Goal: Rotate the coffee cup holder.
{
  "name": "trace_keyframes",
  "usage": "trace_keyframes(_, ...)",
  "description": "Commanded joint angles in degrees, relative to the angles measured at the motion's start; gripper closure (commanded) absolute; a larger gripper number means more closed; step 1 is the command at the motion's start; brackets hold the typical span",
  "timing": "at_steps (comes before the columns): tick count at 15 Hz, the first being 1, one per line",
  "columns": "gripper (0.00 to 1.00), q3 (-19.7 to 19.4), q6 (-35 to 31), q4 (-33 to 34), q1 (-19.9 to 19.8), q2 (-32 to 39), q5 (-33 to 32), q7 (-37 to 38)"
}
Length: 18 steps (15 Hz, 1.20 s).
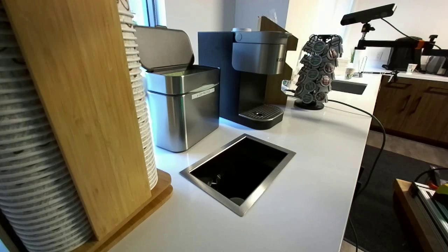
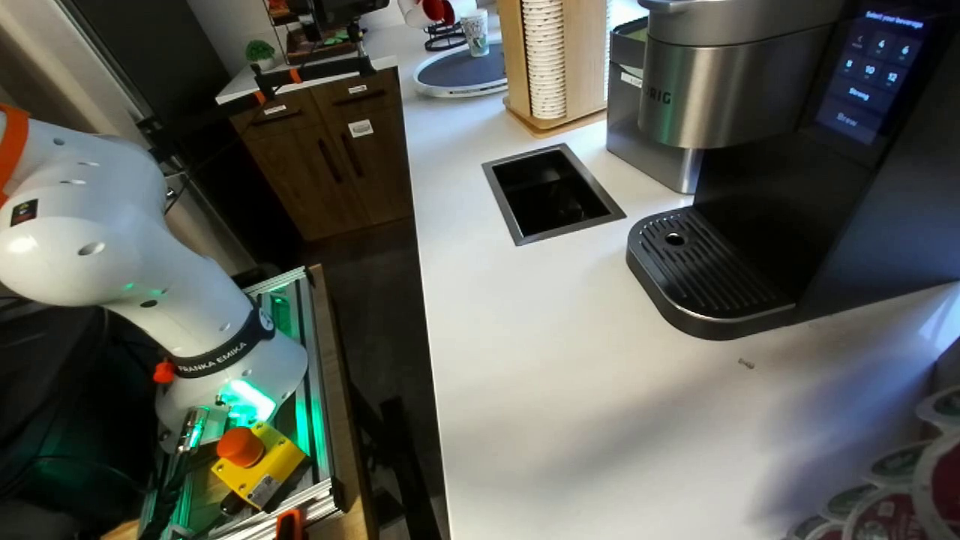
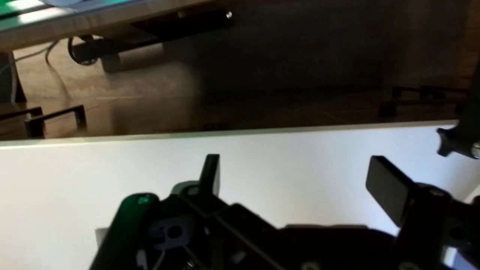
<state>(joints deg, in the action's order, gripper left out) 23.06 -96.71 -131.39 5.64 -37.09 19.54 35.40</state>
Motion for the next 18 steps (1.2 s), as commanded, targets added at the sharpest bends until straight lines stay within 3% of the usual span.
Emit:
trace_keyframes(1,0.00,4.06,-7.42,9.24,0.17,6.43,-1.47,4.69)
trace_keyframes(4,0.00,5.86,-15.29,17.57,-0.05,11.99,-5.78,5.68)
trace_keyframes(10,0.00,8.45,-25.05,33.98,-0.60,25.42,-22.25,8.76)
trace_keyframes(14,0.00,8.29,-25.34,44.77,2.39,35.29,-32.62,12.55)
trace_keyframes(18,0.00,5.21,-23.80,55.48,8.45,43.89,-43.22,15.86)
